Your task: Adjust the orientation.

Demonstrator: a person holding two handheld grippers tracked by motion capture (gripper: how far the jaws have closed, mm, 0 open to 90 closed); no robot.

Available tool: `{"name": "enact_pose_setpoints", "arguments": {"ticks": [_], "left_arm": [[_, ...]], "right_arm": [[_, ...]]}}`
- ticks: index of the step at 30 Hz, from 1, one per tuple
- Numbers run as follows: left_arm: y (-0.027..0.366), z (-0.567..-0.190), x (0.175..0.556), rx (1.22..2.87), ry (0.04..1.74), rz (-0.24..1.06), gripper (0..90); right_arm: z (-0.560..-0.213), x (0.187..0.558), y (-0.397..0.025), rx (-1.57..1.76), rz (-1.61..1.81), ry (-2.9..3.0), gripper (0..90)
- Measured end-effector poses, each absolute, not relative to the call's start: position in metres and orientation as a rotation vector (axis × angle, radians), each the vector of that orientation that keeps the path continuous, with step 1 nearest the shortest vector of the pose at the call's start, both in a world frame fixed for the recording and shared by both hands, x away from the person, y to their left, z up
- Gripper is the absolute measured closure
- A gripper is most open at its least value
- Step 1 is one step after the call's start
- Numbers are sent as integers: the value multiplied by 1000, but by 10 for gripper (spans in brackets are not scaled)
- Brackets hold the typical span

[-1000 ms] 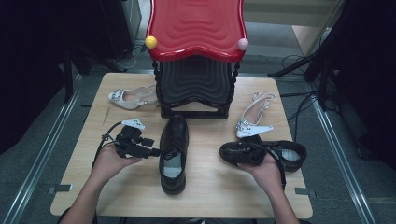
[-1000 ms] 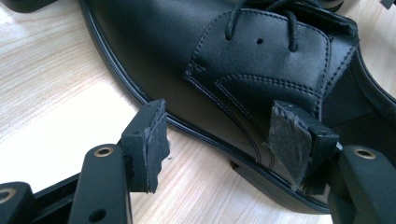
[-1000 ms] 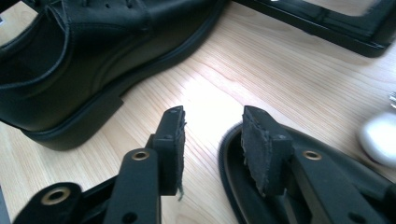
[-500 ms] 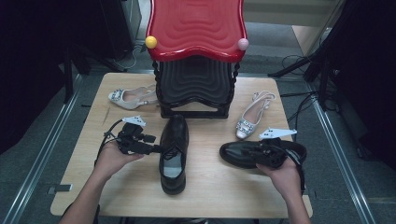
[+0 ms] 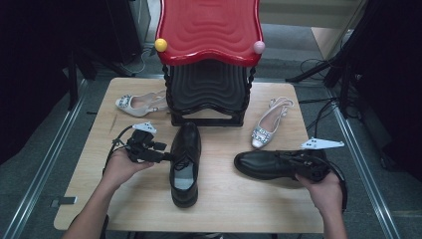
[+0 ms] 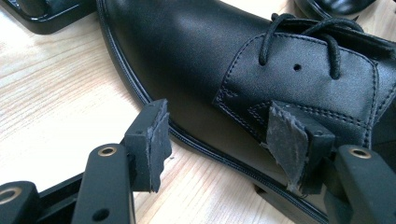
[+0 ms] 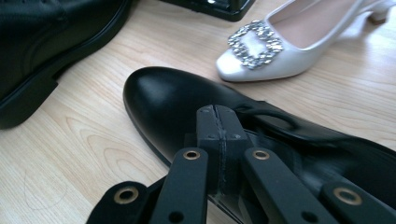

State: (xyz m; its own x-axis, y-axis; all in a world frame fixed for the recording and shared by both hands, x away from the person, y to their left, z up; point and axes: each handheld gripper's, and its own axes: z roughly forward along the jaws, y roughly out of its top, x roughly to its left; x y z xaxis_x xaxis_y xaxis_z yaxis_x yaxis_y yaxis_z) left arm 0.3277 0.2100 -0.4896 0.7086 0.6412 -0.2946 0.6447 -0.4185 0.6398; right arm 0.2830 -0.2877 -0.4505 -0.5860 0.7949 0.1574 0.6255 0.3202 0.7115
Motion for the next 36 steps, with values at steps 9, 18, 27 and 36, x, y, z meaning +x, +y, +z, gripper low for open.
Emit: {"name": "enact_pose_setpoints", "arguments": {"ticks": [9, 18, 27, 36], "left_arm": [[209, -489, 327, 2158, 959, 15, 400], [209, -489, 327, 2160, 954, 24, 400], [209, -489, 326, 2163, 948, 28, 400], [209, -488, 326, 2159, 948, 33, 400]], "right_arm": [[-443, 277, -315, 1322, 1090, 2294, 900], [-447, 276, -338, 1392, 1017, 2266, 900], [-461, 282, -332, 1386, 933, 2337, 900], [-461, 280, -316, 1303, 936, 2418, 900]]}}
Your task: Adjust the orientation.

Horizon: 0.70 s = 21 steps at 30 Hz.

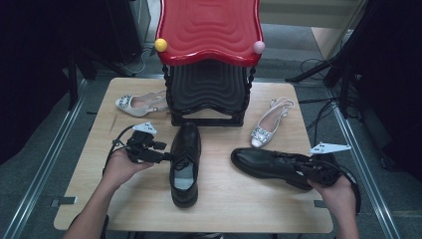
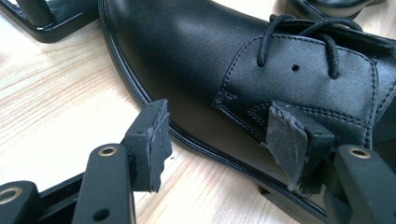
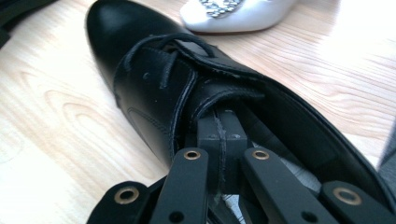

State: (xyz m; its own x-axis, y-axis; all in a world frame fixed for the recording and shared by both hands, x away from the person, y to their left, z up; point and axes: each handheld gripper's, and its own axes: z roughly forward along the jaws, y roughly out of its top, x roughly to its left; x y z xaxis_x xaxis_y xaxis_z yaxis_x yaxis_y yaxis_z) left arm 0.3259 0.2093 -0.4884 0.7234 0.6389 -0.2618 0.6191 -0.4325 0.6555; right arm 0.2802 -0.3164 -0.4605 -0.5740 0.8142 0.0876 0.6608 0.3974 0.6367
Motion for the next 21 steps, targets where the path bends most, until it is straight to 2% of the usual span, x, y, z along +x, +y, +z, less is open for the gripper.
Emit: {"name": "enact_pose_setpoints", "arguments": {"ticks": [21], "left_arm": [[211, -488, 325, 2157, 950, 35, 398]], "right_arm": [[-461, 277, -262, 1172, 1041, 2616, 900]]}}
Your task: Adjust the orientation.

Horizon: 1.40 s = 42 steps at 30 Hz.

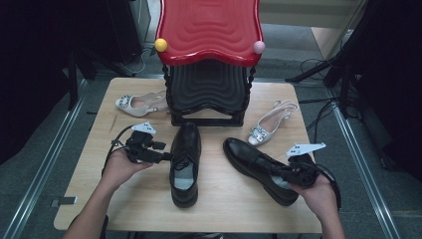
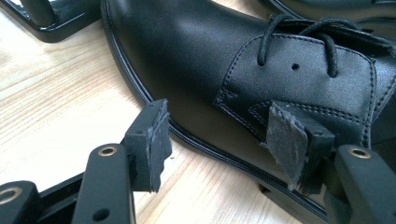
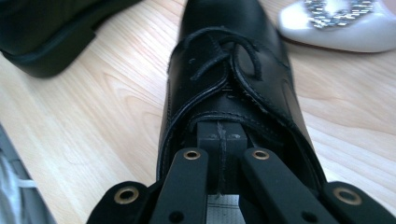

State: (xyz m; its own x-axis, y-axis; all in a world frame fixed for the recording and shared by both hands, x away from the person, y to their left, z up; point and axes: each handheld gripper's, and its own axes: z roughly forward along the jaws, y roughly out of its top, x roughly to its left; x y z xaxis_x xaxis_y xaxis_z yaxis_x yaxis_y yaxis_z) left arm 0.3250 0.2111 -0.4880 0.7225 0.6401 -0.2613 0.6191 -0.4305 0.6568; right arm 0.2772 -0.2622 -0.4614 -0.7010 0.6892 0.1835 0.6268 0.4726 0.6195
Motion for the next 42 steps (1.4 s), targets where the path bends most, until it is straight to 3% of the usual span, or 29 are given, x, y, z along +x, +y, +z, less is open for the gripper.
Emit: {"name": "enact_pose_setpoints", "arguments": {"ticks": [8, 26, 38, 42], "left_arm": [[211, -488, 325, 2158, 946, 34, 397], [213, -488, 325, 2148, 952, 33, 392], [212, -488, 325, 2149, 949, 42, 389], [212, -488, 325, 2148, 950, 48, 389]], "right_arm": [[-467, 274, -252, 1205, 1101, 2614, 896], [-453, 248, -268, 1255, 1208, 2504, 731], [-461, 249, -246, 1269, 1172, 2529, 643], [-469, 253, -228, 1248, 1082, 2560, 659]]}}
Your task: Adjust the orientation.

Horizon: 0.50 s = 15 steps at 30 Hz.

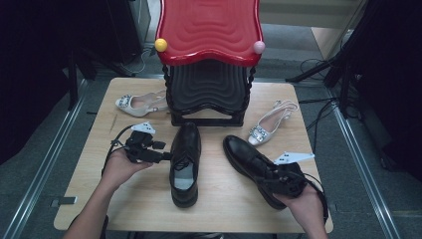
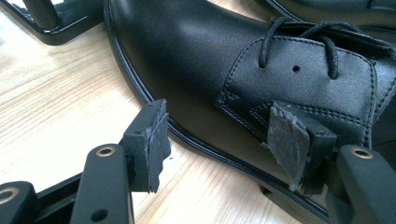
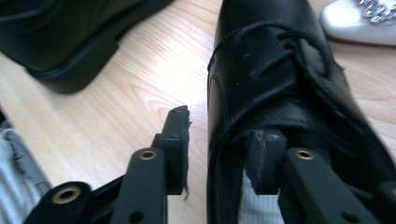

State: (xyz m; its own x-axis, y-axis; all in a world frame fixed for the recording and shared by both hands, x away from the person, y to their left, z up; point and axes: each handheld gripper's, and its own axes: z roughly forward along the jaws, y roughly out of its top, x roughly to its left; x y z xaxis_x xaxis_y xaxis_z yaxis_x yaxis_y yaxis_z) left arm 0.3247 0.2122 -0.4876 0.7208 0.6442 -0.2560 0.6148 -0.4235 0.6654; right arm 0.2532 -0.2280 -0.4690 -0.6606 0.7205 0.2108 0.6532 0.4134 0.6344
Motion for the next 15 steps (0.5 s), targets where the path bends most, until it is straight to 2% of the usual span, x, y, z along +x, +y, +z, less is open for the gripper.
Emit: {"name": "enact_pose_setpoints", "arguments": {"ticks": [3, 5, 15], "left_arm": [[213, -487, 324, 2144, 952, 53, 389], [214, -486, 323, 2142, 950, 60, 389], [220, -482, 313, 2138, 950, 113, 388]], "right_arm": [[-474, 258, -221, 1272, 1036, 2544, 776], [-473, 260, -222, 1299, 1051, 2547, 813], [-464, 267, -204, 1259, 1104, 2546, 827]]}}
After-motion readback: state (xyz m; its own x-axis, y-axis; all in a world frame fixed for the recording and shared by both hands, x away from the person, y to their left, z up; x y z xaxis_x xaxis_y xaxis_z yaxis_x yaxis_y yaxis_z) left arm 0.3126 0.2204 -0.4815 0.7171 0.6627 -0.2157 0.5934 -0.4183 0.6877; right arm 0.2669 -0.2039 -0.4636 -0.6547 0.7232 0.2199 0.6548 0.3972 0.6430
